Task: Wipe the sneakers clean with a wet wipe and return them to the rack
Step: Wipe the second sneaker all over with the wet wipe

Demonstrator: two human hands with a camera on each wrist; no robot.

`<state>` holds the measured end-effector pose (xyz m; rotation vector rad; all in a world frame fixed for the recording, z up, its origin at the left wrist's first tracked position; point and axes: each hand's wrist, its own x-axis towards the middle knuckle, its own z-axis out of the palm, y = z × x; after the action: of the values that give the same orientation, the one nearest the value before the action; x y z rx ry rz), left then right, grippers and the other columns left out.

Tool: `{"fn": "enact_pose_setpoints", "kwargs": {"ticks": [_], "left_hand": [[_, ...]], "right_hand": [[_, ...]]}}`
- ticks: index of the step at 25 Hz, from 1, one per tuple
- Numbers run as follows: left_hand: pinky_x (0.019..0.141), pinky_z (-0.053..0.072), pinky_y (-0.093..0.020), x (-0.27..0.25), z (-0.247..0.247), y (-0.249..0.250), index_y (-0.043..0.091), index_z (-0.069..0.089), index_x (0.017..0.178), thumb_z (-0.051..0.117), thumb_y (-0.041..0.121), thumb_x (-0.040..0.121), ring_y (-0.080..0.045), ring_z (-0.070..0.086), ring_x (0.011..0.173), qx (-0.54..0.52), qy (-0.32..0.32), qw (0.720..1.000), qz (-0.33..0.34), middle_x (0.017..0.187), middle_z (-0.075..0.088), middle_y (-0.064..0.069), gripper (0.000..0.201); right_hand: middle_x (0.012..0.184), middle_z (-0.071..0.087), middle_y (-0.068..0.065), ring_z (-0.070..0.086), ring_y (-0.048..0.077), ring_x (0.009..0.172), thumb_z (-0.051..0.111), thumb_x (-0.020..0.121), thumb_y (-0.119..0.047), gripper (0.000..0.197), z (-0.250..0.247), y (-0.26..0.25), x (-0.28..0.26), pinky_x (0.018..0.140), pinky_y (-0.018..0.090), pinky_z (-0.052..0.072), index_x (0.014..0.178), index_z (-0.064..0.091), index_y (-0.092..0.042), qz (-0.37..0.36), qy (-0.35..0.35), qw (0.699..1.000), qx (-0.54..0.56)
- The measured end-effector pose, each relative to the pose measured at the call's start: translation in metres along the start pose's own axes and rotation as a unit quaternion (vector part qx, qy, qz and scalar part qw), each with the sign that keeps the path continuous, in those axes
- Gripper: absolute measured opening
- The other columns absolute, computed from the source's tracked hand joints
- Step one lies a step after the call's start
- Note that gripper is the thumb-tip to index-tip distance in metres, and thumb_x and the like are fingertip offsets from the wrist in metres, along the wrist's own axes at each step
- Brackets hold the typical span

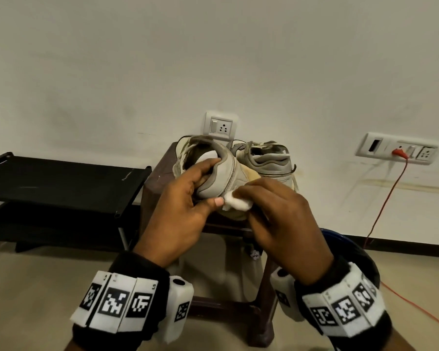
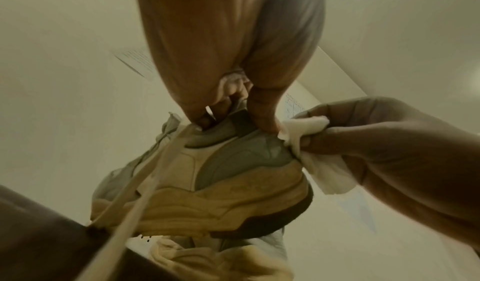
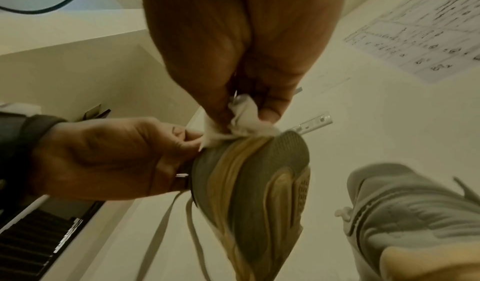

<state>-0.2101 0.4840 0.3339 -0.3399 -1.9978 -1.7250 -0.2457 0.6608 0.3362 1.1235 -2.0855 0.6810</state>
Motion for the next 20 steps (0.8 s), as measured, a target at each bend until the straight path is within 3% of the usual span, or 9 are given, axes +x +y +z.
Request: {"fn": "enact_pose_setpoints", "kwargs": {"ticks": [3,5,8,11,13,18,20], "left_hand": [[0.089,0.047,-0.011,-0.002,0.007,0.005,0.041,0.052,0.115,0.066,-0.012,0.078,0.006,0.059,0.112,-0.012,-0.009,1.0,0.017,0.113,0.063,0.023,0.067],[0.091,0.047,-0.011,-0.005,0.011,0.008,0.043,0.051,0.116,0.067,-0.01,0.078,0.009,0.057,0.112,0.005,-0.022,0.999,0.028,0.112,0.061,0.027,0.068],[0.095,0.047,-0.016,-0.009,0.013,0.01,0.039,0.049,0.126,0.068,-0.007,0.08,0.007,0.055,0.116,0.008,-0.008,0.999,0.041,0.117,0.06,0.026,0.067],[0.104,0.043,-0.022,-0.008,0.009,0.008,0.021,0.047,0.138,0.064,-0.01,0.083,0.001,0.049,0.127,0.006,0.019,0.998,0.054,0.135,0.056,0.008,0.065],[0.106,0.04,-0.02,-0.008,0.008,0.01,0.017,0.044,0.141,0.062,-0.012,0.083,0.0,0.045,0.13,0.014,0.016,0.998,0.061,0.141,0.052,0.006,0.067],[0.1,0.044,-0.016,-0.022,0.007,0.03,0.036,0.027,0.145,0.068,-0.01,0.078,0.008,0.047,0.125,0.021,-0.054,0.996,0.069,0.131,0.045,0.039,0.091],[0.098,0.045,-0.016,-0.029,0.008,0.039,0.04,0.023,0.147,0.068,-0.007,0.08,0.008,0.049,0.123,0.04,-0.064,0.992,0.104,0.127,0.047,0.043,0.093]], "right_hand": [[0.096,0.067,0.007,0.062,0.019,0.087,0.059,0.085,-0.01,0.019,0.001,-0.001,0.016,0.076,0.027,0.049,0.101,0.069,-0.005,0.041,0.104,0.993,-0.032],[0.093,0.068,0.006,0.063,0.018,0.082,0.06,0.083,-0.006,0.018,-0.004,-0.001,0.033,0.073,0.022,0.047,0.099,0.069,-0.006,0.068,0.135,0.988,-0.034],[0.094,0.069,0.006,0.063,0.018,0.085,0.062,0.083,-0.005,0.018,-0.01,-0.011,0.032,0.076,0.025,0.05,0.099,0.069,-0.007,0.047,0.111,0.993,-0.016],[0.098,0.067,0.009,0.062,0.021,0.09,0.066,0.082,-0.003,0.02,-0.008,-0.03,0.013,0.079,0.031,0.051,0.102,0.068,-0.004,-0.024,0.063,0.997,-0.023],[0.097,0.067,0.01,0.062,0.023,0.089,0.066,0.083,-0.006,0.019,-0.009,-0.033,0.011,0.077,0.033,0.051,0.102,0.069,-0.003,-0.045,0.068,0.996,-0.039],[0.094,0.068,0.008,0.063,0.018,0.083,0.065,0.086,-0.009,0.016,-0.033,-0.037,0.043,0.073,0.024,0.05,0.1,0.07,-0.004,0.009,0.137,0.989,-0.053],[0.094,0.068,0.007,0.063,0.018,0.083,0.064,0.087,-0.009,0.016,-0.043,-0.042,0.047,0.074,0.024,0.05,0.1,0.07,-0.004,0.007,0.137,0.989,-0.047]]}}
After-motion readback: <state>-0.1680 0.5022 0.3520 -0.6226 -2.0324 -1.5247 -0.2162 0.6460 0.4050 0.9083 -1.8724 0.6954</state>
